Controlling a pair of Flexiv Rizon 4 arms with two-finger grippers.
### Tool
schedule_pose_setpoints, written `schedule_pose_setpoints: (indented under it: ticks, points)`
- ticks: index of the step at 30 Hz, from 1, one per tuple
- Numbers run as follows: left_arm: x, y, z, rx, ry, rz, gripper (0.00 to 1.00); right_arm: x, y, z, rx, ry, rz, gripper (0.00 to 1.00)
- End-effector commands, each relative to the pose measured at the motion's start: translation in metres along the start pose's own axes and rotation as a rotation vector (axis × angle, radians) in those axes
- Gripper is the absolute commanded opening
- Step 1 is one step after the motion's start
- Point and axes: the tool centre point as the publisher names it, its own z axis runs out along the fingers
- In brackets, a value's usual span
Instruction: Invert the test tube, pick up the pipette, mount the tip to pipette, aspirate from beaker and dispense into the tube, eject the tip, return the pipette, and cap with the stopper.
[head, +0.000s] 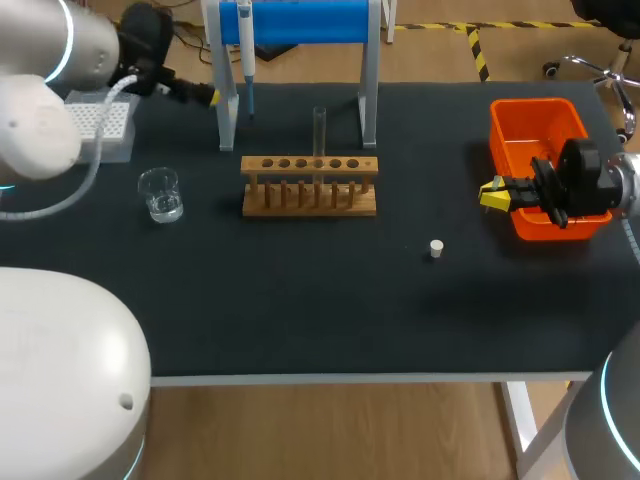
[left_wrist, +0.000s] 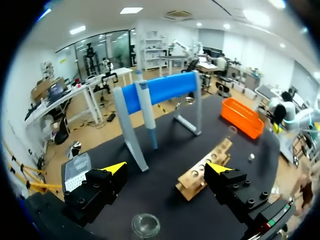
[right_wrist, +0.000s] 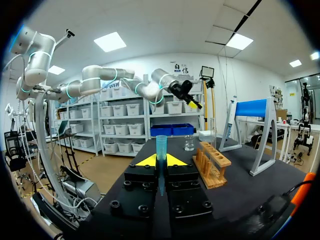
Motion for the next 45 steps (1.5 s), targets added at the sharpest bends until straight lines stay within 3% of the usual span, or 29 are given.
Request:
schedule_pose_setpoints:
  ticks: [1, 18, 30, 38, 45]
  points:
    - [-0.003, -0.012, 0.033, 0.002, -0.239, -0.078, 1.00, 0.001, 0.000, -0.001, 0.000, 0.001, -0.001, 0.00]
    - [-0.002, -0.013, 0.034, 0.003, -0.244, -0.079, 1.00, 0.001, 0.000, -0.001, 0.000, 0.001, -0.001, 0.00]
    - [0.008, -0.050, 0.097, 0.091, -0.277, -0.071, 1.00, 0.001, 0.000, -0.001, 0.000, 0.001, -0.001, 0.00]
    - [-0.007, -0.060, 0.109, 0.111, -0.377, -0.161, 1.00, 0.001, 0.000, -0.001, 0.000, 0.001, -0.001, 0.00]
    - [-0.016, -0.067, 0.109, 0.143, -0.414, -0.193, 1.00, 0.001, 0.000, -0.001, 0.000, 0.001, -0.001, 0.00]
